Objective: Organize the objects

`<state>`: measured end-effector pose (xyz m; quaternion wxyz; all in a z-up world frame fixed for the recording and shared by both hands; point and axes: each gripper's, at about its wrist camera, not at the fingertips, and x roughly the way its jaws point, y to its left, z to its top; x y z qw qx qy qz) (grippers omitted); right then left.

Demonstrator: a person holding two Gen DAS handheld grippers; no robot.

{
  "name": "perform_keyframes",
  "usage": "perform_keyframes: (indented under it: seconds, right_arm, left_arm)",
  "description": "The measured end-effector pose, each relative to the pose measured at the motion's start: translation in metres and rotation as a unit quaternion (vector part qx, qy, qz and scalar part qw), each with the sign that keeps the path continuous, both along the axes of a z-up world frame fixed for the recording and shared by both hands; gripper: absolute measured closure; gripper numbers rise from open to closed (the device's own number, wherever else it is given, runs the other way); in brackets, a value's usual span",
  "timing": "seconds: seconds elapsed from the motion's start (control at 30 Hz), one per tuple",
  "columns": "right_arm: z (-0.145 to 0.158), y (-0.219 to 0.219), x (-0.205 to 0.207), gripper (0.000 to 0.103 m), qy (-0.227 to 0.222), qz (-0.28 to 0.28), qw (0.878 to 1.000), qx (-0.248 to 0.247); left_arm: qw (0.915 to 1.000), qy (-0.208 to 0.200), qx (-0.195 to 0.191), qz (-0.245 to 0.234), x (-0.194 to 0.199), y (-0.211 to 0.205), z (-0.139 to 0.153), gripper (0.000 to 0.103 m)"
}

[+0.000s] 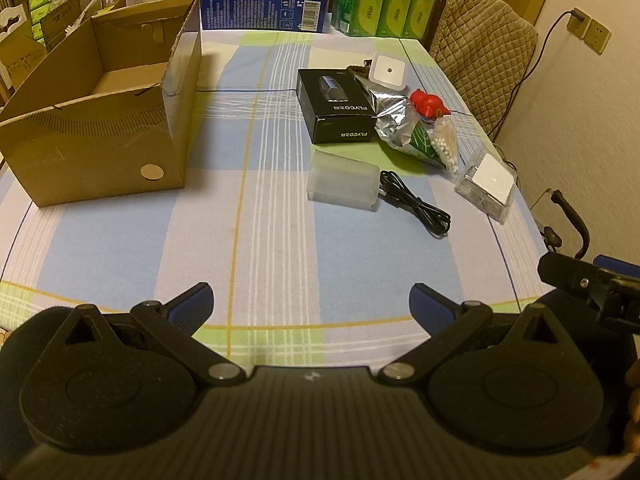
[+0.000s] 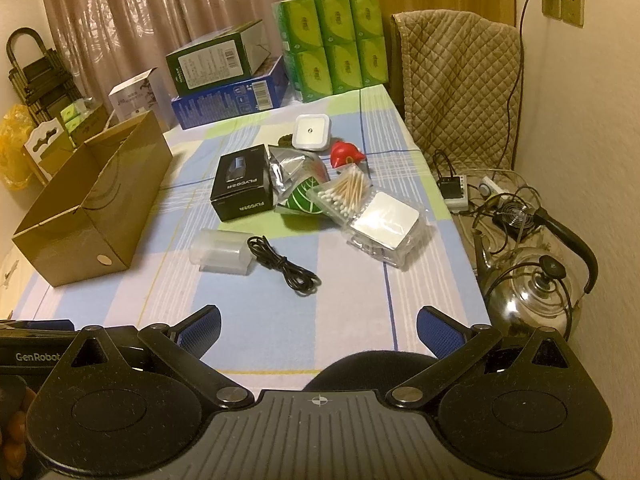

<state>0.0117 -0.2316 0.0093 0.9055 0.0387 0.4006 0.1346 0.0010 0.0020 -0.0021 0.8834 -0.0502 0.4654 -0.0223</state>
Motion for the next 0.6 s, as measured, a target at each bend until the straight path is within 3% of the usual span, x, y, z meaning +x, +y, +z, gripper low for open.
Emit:
perform_keyframes:
  seconds: [0.6]
  right_arm:
    - [0.019, -0.005, 0.021, 0.002, -0.027, 0.006, 1.0, -0.006]
  left_arm:
    - [0.9998, -0.017, 0.008, -0.002, 0.028, 0.007, 0.005, 0.001]
